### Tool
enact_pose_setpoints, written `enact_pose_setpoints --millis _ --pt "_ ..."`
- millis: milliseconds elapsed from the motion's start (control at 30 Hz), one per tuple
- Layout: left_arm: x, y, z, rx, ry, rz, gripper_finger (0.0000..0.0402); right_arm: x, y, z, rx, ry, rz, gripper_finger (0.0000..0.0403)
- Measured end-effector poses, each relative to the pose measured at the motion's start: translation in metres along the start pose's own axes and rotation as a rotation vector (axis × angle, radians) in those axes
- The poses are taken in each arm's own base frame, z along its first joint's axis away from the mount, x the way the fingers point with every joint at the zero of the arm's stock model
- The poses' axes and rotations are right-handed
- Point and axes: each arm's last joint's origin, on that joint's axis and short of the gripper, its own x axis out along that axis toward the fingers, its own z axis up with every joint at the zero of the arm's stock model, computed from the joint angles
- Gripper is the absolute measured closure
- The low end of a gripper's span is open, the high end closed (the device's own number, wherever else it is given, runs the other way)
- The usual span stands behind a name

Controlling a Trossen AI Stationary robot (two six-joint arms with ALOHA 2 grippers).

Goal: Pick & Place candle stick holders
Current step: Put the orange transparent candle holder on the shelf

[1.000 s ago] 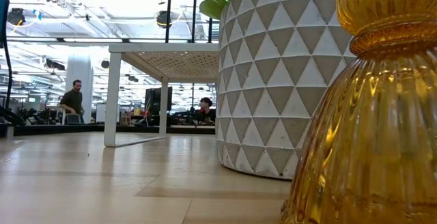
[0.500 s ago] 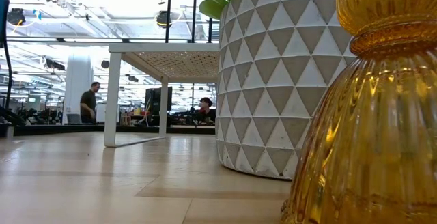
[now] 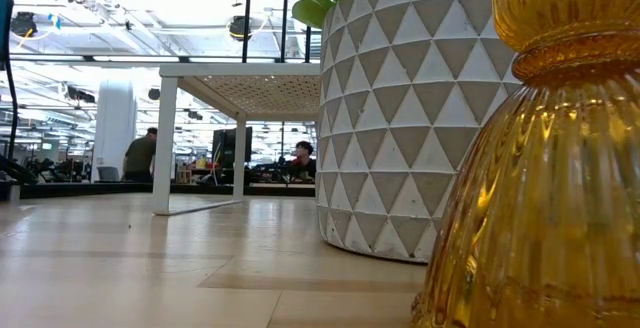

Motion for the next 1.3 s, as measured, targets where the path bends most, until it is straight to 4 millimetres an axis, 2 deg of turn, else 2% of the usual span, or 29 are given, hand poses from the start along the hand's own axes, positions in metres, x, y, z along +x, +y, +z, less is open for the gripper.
enact_pose_setpoints --millis 200,367,567,967,1300 --pt "0.000 0.000 0.000 -0.003 0.000 0.000 0.0389 0.003 0.003 0.009 0.059 0.020 0.226 0.0402" --pt "0.000 0.000 0.000 -0.029 0.001 -0.017 0.0389 0.014 0.011 0.002 0.054 0.041 0.262 0.0402" --pt "0.004 -0.010 -0.003 -0.045 0.027 -0.192 0.0396 0.030 0.021 -0.013 0.024 0.089 0.262 0.0403" --pt "0.042 -0.039 -0.025 -0.029 0.051 -0.253 0.0396 0.017 0.039 -0.028 0.101 0.090 0.192 0.0403" --pt "0.070 -0.078 -0.041 -0.039 -0.094 -0.371 0.0397 0.009 0.046 -0.035 0.100 0.071 0.134 0.0403"
